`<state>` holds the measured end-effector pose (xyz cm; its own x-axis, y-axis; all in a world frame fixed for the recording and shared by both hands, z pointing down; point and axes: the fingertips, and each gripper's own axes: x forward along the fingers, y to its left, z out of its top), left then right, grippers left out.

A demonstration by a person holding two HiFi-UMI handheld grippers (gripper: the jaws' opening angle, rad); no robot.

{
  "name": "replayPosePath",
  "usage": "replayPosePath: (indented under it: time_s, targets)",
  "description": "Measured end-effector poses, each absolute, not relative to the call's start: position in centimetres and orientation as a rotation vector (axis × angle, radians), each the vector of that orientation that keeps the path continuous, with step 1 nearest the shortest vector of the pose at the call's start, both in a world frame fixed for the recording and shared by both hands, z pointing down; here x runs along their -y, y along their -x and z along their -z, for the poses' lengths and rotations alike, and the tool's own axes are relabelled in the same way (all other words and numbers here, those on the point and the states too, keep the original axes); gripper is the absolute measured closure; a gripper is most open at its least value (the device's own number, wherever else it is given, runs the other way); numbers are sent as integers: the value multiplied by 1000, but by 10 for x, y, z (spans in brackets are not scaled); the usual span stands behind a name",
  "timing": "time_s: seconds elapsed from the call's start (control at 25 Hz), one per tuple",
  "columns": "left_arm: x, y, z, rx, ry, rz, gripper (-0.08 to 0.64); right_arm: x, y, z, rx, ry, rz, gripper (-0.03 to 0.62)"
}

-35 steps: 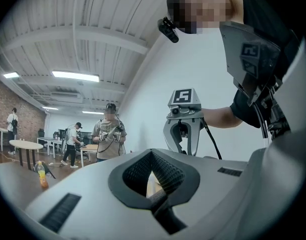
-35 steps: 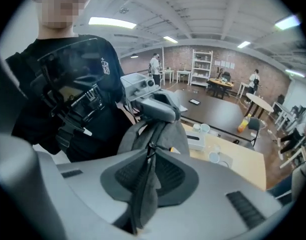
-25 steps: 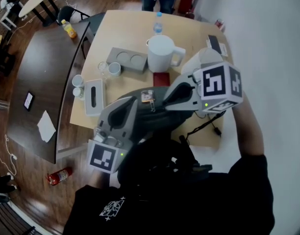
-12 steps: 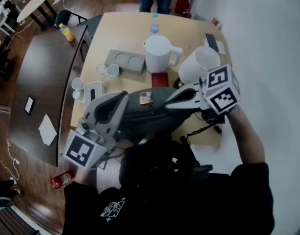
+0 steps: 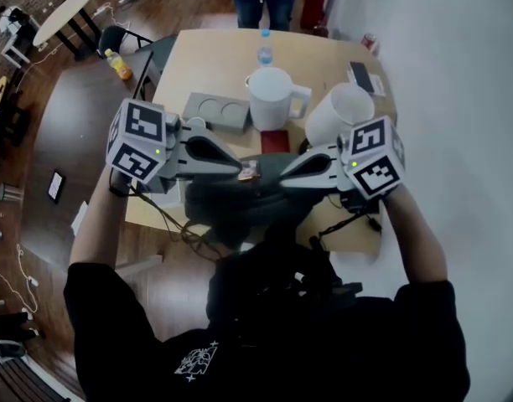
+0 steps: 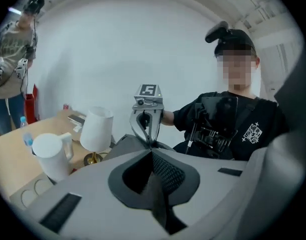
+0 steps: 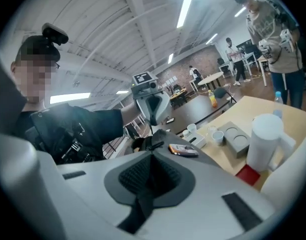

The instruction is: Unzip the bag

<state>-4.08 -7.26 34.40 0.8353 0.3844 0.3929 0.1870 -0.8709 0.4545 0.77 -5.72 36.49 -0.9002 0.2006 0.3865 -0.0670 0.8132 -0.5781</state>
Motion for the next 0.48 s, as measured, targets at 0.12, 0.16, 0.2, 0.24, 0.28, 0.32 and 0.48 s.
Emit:
replayPosePath:
  time_s: [0.12, 0.16, 0.2, 0.24, 0.28, 0.32, 0.48]
  targets:
    - [78, 34, -358, -480, -2509, -709, 561, 58, -7, -365, 2564, 97, -825, 570]
    - [77, 31, -362, -499, -2480, -715, 498, 59, -7, -365, 2567, 97, -825, 570]
    - [76, 30, -366, -514, -2457, -721, 459, 59, -6, -365, 2569, 98, -825, 570]
    - [74, 28, -370, -523, -2440, -727, 459, 60, -6, -365, 2570, 97, -827, 571]
    - [73, 26, -373, -532, -2424, -736, 433, 60, -6, -365, 2569, 96, -827, 571]
    - [71, 25, -376, -542, -2404, -749, 412, 60, -6, -365, 2567, 94, -827, 569]
    - [68, 24, -383, -575, -2285, -778, 376, 59, -5, -365, 2569, 107, -828, 571]
